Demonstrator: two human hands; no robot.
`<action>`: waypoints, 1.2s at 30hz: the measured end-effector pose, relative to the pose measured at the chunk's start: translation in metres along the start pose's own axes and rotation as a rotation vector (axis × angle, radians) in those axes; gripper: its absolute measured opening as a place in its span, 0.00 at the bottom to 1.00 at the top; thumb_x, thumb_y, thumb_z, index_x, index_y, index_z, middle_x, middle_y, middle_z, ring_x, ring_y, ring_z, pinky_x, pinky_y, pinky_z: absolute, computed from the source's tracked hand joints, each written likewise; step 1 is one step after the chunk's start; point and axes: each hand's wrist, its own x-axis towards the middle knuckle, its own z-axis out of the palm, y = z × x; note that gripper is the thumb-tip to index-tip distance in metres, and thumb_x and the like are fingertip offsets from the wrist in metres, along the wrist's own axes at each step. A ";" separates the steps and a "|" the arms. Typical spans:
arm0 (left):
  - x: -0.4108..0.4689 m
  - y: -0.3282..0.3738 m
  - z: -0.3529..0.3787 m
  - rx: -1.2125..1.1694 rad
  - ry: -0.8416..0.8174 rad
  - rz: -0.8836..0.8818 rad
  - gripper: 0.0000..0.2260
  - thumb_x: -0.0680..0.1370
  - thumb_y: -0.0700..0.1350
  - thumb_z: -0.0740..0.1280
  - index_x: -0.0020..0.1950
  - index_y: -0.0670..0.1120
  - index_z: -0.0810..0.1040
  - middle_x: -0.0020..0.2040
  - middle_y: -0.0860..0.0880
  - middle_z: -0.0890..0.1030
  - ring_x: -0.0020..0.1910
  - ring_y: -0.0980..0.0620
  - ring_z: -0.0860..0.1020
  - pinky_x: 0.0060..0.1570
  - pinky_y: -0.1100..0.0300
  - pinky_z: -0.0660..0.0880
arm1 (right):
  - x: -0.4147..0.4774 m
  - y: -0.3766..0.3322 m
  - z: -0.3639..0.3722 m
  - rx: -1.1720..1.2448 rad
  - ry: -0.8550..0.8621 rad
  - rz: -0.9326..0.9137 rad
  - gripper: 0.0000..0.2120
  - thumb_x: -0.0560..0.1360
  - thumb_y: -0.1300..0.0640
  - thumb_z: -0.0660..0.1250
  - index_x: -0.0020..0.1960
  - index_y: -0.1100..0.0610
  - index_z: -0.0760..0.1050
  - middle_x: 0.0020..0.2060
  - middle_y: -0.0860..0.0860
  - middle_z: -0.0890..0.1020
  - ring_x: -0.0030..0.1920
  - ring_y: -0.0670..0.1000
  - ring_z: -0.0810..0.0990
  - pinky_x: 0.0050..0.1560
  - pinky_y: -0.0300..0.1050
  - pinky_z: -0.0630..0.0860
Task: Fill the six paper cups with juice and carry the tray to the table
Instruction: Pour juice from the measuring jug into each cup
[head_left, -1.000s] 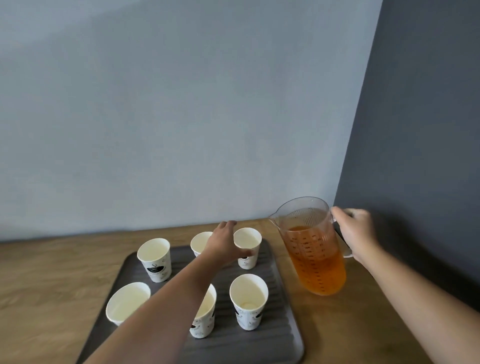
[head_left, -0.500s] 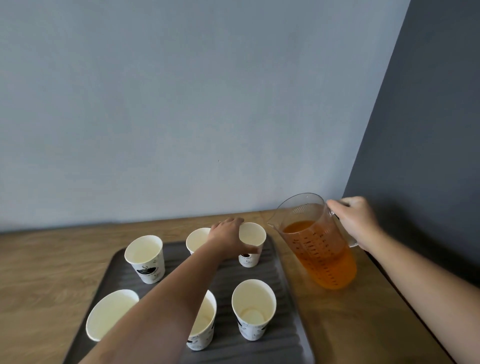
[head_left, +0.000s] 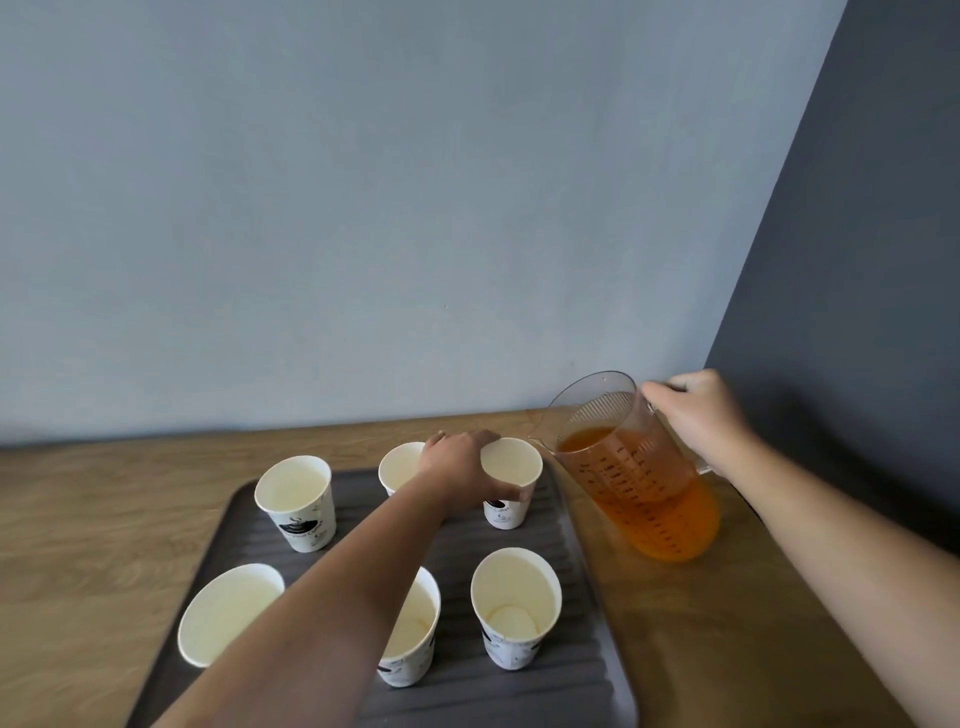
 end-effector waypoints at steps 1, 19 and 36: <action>0.000 0.000 0.000 0.001 0.002 0.001 0.36 0.65 0.64 0.72 0.70 0.53 0.69 0.65 0.52 0.76 0.66 0.48 0.70 0.67 0.55 0.60 | 0.001 0.000 0.001 -0.008 -0.008 -0.007 0.17 0.70 0.56 0.67 0.25 0.58 0.68 0.24 0.55 0.64 0.27 0.51 0.64 0.30 0.42 0.58; -0.005 -0.001 0.001 0.008 -0.009 -0.008 0.36 0.66 0.64 0.72 0.71 0.53 0.68 0.67 0.51 0.75 0.68 0.48 0.69 0.68 0.55 0.58 | 0.008 0.000 0.002 -0.098 -0.077 -0.069 0.18 0.69 0.56 0.67 0.23 0.56 0.66 0.18 0.47 0.61 0.24 0.51 0.62 0.30 0.41 0.57; -0.009 0.000 0.001 -0.009 -0.008 -0.018 0.36 0.66 0.63 0.72 0.71 0.53 0.68 0.67 0.51 0.75 0.68 0.48 0.69 0.68 0.55 0.58 | 0.013 -0.006 -0.002 -0.223 -0.098 -0.130 0.20 0.68 0.54 0.68 0.23 0.55 0.62 0.21 0.51 0.61 0.25 0.51 0.62 0.31 0.42 0.59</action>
